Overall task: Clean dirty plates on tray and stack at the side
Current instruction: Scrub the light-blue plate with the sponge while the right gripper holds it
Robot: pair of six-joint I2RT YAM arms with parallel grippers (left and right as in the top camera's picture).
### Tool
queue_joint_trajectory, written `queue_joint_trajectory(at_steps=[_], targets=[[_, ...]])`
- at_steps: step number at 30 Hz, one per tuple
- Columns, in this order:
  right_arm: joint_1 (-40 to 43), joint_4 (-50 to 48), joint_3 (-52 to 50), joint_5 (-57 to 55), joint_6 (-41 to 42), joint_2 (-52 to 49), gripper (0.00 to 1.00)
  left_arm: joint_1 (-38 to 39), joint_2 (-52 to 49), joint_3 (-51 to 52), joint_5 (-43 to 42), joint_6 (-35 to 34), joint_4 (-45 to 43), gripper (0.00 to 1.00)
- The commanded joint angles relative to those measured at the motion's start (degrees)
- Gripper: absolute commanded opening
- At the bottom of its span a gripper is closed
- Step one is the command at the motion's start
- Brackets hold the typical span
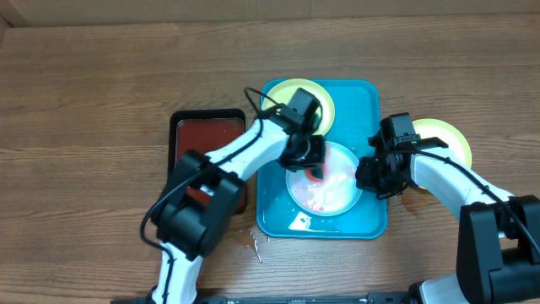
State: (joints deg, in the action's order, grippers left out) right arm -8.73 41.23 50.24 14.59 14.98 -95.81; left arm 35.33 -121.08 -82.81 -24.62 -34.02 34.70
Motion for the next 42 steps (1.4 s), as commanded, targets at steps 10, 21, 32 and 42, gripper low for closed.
queue_joint_trajectory(at_steps=[10,21,32,42], targets=[[-0.3,0.0,-0.5,-1.6,0.4,-1.1,0.04,2.4,-3.5,-0.7,-11.5,2.8,10.4,0.04],[-0.3,0.2,-0.5,-1.6,0.4,-1.1,0.04,0.4,-2.6,-9.9,21.2,1.2,30.6,0.04],[-0.3,0.2,-0.5,-1.6,0.4,-1.1,0.04,0.8,-2.9,-12.9,26.0,3.8,26.1,0.04],[-0.3,0.1,-0.5,-1.6,0.4,-1.1,0.04,2.6,-5.2,-12.9,-3.3,8.3,16.3,0.04]])
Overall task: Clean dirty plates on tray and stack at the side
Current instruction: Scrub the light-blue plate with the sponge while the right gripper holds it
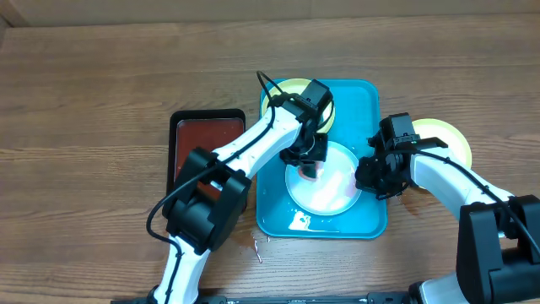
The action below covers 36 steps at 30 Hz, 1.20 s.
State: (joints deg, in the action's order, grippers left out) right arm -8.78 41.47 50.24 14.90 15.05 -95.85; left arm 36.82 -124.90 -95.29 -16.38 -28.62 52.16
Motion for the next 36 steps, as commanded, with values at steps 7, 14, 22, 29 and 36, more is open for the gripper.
queue_joint_trajectory(at_steps=[7,14,22,29,36], targets=[[-0.3,-0.3,-0.5,-1.9,0.3,-1.0,0.04,2.3,-1.4,-0.4,-16.1,6.0,0.5,0.04],[-0.3,-0.3,-0.5,-1.9,0.3,-1.0,0.04,2.3,-1.4,-0.4,0.7,3.1,10.6,0.04],[-0.3,-0.6,-0.5,-1.9,0.3,-1.0,0.04,2.1,-1.0,-0.5,20.8,-1.1,19.1,0.04],[-0.3,-1.0,-0.5,-1.9,0.2,-1.0,0.04,1.7,6.6,-0.5,13.9,-1.8,20.0,0.04],[-0.3,-1.4,-0.5,-1.9,0.1,-1.0,0.04,-4.4,23.2,-0.5,16.8,-1.8,21.8,0.04]])
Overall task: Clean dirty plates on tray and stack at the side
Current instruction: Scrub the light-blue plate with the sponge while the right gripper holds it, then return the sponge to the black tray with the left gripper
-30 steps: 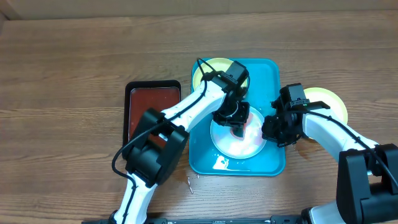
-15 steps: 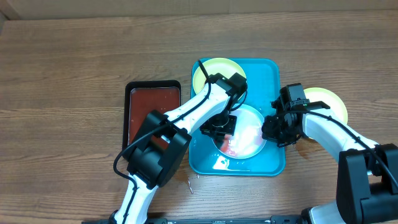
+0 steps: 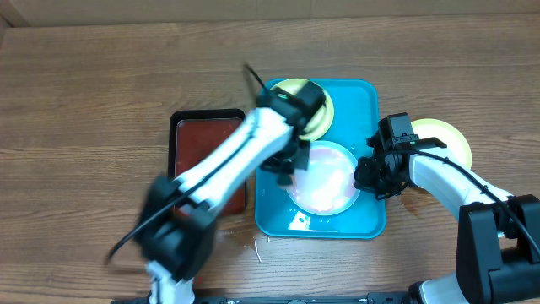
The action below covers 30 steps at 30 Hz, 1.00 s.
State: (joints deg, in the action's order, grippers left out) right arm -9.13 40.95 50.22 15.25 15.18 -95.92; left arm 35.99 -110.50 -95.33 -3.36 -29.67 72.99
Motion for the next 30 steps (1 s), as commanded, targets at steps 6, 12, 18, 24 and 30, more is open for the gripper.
queue_joint_trajectory(at_steps=[6,12,18,24,30], targets=[[0.1,-0.9,-0.5,-2.3,0.0,-1.0,0.04,-12.5,13.5,-0.2,15.8,-0.8,6.2,0.04],[0.1,-0.8,-0.5,-2.3,0.0,-1.0,0.04,-20.1,13.1,12.7,14.3,-0.4,-0.8,0.04],[0.1,-0.8,-0.5,-2.3,0.0,-1.0,0.04,-24.9,13.0,30.4,3.6,1.4,-16.1,0.04],[0.1,0.7,0.5,-2.7,0.0,-0.8,0.04,-27.1,13.6,30.9,1.2,3.1,-15.8,0.36],[-0.2,9.7,7.1,-8.9,0.5,2.2,0.04,-28.9,17.8,24.0,-0.7,4.7,-9.3,0.91]])
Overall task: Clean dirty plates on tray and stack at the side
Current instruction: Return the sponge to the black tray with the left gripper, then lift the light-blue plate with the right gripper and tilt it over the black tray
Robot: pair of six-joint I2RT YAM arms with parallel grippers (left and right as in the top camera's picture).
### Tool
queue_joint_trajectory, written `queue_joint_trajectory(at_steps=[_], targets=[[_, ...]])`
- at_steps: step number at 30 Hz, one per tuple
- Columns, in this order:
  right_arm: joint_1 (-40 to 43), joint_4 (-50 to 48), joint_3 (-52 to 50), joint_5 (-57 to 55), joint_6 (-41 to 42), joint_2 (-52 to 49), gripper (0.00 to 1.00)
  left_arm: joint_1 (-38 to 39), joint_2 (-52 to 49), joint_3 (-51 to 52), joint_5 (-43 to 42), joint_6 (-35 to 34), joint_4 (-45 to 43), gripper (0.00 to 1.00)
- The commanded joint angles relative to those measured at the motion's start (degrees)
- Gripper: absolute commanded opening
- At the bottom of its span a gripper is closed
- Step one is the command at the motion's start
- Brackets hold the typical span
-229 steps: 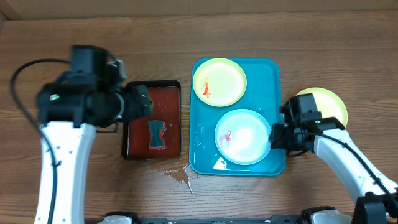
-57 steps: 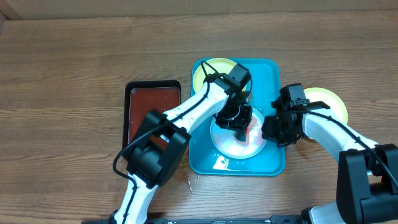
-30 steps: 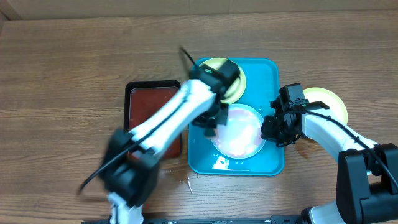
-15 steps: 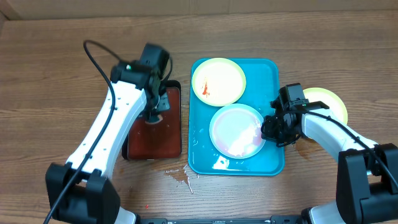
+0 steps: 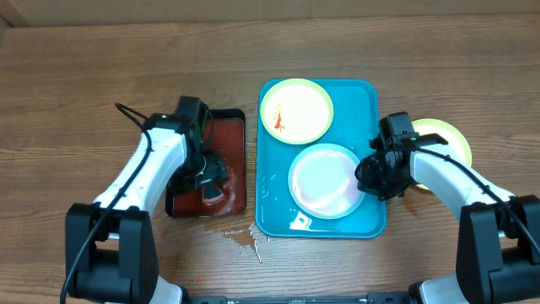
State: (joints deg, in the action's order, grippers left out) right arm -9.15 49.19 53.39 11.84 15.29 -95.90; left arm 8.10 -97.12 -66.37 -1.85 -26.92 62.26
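A blue tray (image 5: 270,211) holds two plates. The white plate (image 5: 321,181) at its front looks wiped clean. Behind it, the yellow-green plate (image 5: 297,110) carries a red smear. My right gripper (image 5: 369,177) is at the white plate's right rim, its fingers closed on the edge. My left gripper (image 5: 208,179) hangs low over the black dish of red-brown liquid (image 5: 229,135), left of the tray. A dark red lump lies at its tips, and the wrist hides how the jaws stand.
A second yellow-green plate (image 5: 445,135) lies on the table right of the tray, partly under my right arm. Spilled drops (image 5: 243,236) wet the wood in front of the black dish and the tray's front left corner.
My left arm has left the blue tray and now hangs over the black dish to the left. The white plate lies fully uncovered. My right gripper has not moved.
My left gripper pressed a red wiper on the white plate, which showed red smears, while my right gripper held its rim. Later the smears were fewer, then gone with the arm at the plate's left edge. Now the left gripper is at the black dish.
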Motion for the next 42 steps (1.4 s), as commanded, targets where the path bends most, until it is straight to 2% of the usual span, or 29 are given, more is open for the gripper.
queue_joint_trajectory(at_steps=[1,3,9,12,16,23,29,42], targets=[[-0.7,3.2,5.7,-7.1,0.4,3.0,0.04,-1.4,5.4,-6.7,-2.3,2.1,2.4,0.96],[-2.4,5.8,8.9,-9.6,0.3,4.3,0.04,-1.9,7.9,-10.5,-2.3,2.1,4.5,1.00],[-13.2,10.2,20.8,-17.6,-0.6,5.1,0.04,-4.3,14.9,-24.2,-2.3,2.1,9.6,1.00],[-19.3,6.6,24.8,-23.1,-0.9,5.1,0.04,-4.8,17.2,-30.0,-2.9,2.1,11.1,1.00],[-27.4,-2.9,26.4,-26.8,-2.3,5.1,0.04,-4.8,20.2,-34.7,-5.3,2.1,11.2,1.00],[-37.6,-13.2,26.4,-28.7,-1.9,0.8,0.04,-4.8,23.6,-35.1,-5.2,2.1,12.5,1.00],[-43.1,-15.8,26.4,-39.8,-1.8,-5.0,0.04,-4.8,22.8,-35.0,-4.4,2.1,17.0,1.00],[-52.3,-16.8,26.6,-61.6,-1.9,-0.8,0.04,-4.8,19.1,-35.0,-4.1,2.1,17.4,1.00]])
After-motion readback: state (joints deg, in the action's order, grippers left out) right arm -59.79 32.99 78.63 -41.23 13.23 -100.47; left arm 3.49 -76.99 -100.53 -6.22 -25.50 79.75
